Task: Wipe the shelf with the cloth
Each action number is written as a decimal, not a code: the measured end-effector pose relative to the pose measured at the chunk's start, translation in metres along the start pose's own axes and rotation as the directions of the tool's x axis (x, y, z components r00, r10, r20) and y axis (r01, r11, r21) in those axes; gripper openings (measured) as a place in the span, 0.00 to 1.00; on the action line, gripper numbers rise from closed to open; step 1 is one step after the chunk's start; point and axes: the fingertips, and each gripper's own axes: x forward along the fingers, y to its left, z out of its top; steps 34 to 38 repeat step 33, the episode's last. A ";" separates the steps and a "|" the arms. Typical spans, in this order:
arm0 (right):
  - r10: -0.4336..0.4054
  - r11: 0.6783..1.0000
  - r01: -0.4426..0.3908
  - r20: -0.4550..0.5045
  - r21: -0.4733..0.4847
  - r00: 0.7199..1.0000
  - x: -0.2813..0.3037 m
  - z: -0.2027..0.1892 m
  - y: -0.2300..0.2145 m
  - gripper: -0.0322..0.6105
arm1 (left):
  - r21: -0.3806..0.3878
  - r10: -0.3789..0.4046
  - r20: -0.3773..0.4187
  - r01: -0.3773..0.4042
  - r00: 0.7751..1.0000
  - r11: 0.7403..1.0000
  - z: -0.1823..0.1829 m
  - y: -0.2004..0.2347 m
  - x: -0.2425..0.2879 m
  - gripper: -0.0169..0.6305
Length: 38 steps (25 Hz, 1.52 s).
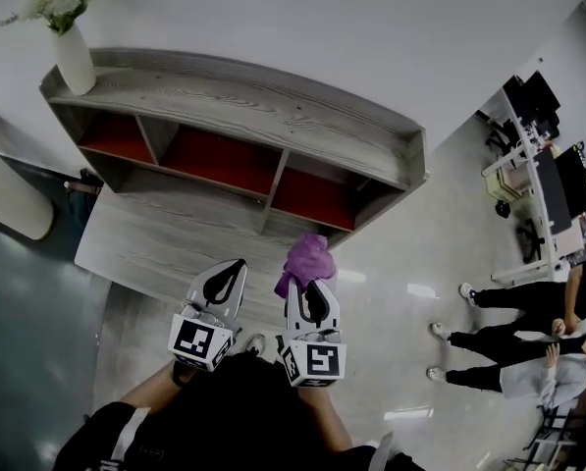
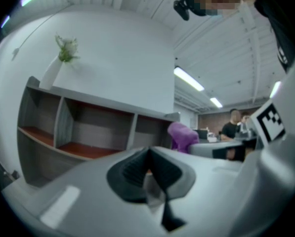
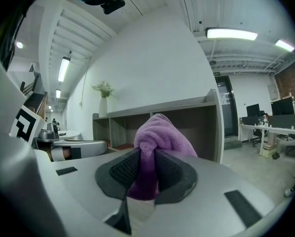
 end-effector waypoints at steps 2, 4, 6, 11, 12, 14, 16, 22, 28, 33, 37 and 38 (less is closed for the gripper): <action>-0.009 1.000 0.009 0.005 0.001 1.000 0.001 0.002 0.004 0.16 | -0.002 -0.007 0.003 0.007 1.000 1.000 0.001 0.003 -0.002 0.03; -0.017 1.000 0.017 0.014 -0.001 1.000 0.002 0.005 0.006 0.16 | -0.008 -0.013 0.004 0.013 1.000 1.000 0.002 0.006 -0.002 0.03; -0.025 1.000 0.025 0.022 -0.006 0.999 0.001 0.007 0.008 0.16 | -0.010 -0.020 0.008 0.021 1.000 1.000 0.003 0.007 -0.002 0.03; -0.036 0.999 0.036 0.019 -0.015 0.999 -0.002 0.005 0.012 0.16 | -0.012 -0.037 0.009 0.037 0.999 0.999 0.002 0.006 -0.005 0.03; -0.035 0.999 0.036 0.018 -0.015 0.999 -0.003 0.005 0.012 0.16 | -0.013 -0.039 0.009 0.039 0.999 0.999 0.002 0.006 -0.006 0.03; -0.036 0.999 0.036 0.018 -0.015 0.999 -0.004 0.004 0.013 0.16 | -0.018 -0.040 0.008 0.040 0.999 0.999 0.001 0.005 -0.006 0.03; -0.038 0.999 0.038 0.018 -0.015 0.999 -0.005 0.004 0.013 0.16 | -0.018 -0.041 0.005 0.041 0.999 0.999 0.000 0.005 -0.008 0.03; -0.041 0.999 0.042 0.027 -0.017 0.999 -0.006 0.005 0.015 0.16 | -0.019 -0.045 0.002 0.045 0.999 0.999 -0.001 0.003 -0.010 0.03; -0.036 0.999 0.037 0.030 -0.021 0.999 -0.007 0.004 0.016 0.16 | -0.023 -0.041 0.004 0.041 0.999 0.999 -0.003 0.004 -0.011 0.03; -0.032 0.999 0.033 0.031 -0.026 0.999 -0.006 0.005 0.016 0.16 | -0.024 -0.036 0.006 0.036 0.999 0.999 -0.002 0.005 -0.011 0.03; -0.032 0.999 0.033 0.031 -0.026 0.999 -0.006 0.005 0.016 0.16 | -0.024 -0.036 0.006 0.036 0.999 0.999 -0.002 0.005 -0.011 0.03; -0.032 0.999 0.033 0.031 -0.026 0.999 -0.006 0.005 0.016 0.16 | -0.024 -0.036 0.006 0.036 0.999 0.999 -0.002 0.005 -0.011 0.03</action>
